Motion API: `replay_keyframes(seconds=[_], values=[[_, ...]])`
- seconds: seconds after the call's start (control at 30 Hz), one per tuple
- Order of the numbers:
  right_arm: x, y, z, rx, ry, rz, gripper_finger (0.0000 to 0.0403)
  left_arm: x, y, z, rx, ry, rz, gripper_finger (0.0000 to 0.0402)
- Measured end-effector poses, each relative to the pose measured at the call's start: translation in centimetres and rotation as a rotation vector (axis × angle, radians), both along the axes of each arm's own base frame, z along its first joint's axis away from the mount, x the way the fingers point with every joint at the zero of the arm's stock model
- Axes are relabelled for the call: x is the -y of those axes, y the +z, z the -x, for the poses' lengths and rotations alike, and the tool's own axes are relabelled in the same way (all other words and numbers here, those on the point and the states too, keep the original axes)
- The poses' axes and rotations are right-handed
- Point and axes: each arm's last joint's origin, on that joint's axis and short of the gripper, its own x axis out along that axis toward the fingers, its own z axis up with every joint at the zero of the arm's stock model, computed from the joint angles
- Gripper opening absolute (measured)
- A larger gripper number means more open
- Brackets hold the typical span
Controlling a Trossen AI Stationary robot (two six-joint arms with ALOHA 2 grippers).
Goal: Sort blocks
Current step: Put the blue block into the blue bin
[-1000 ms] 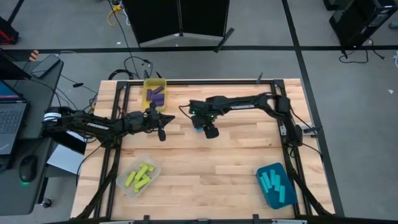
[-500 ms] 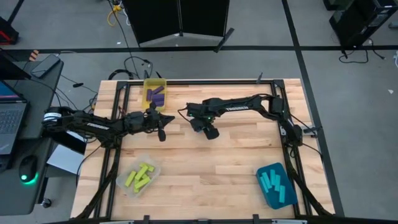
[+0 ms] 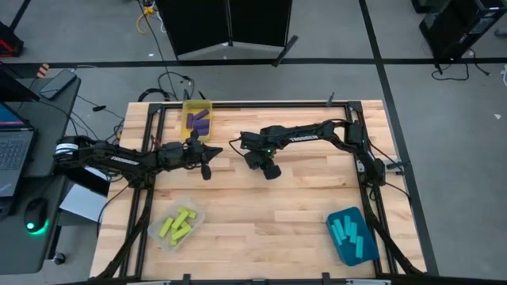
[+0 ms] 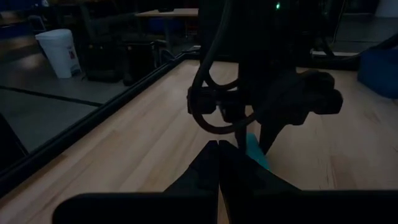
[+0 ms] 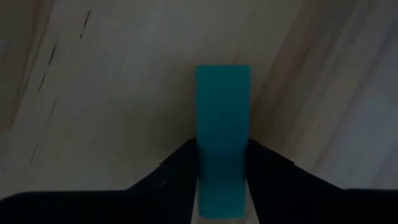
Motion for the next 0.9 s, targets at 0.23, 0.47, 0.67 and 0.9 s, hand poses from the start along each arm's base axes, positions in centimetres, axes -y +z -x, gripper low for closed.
replay_keyframes(seconds=[0.23, 0.47, 0.67, 0.9], values=[[-0.5, 1.4, 0.2, -0.049, -0.054, -0.006, 0.0125, 0.0, 0.0, 0.0, 0.001, 0.000, 0.000, 0.0016], [-1.8, 4.8, 0.0, -0.044, -0.122, -0.029, 0.0123, 0.0, 0.0, 0.0, 0.002, 0.000, 0.000, 0.0016], [-4.0, 6.9, 1.1, -0.089, -0.264, -0.095, 0.0122, 0.0, 0.0, 0.0, 0.004, 0.000, 0.000, 0.0016], [-7.2, 9.7, 3.4, -0.194, -0.411, -0.111, 0.0122, 0.0, 0.1, 0.0, 0.010, 0.000, -0.001, 0.0016]])
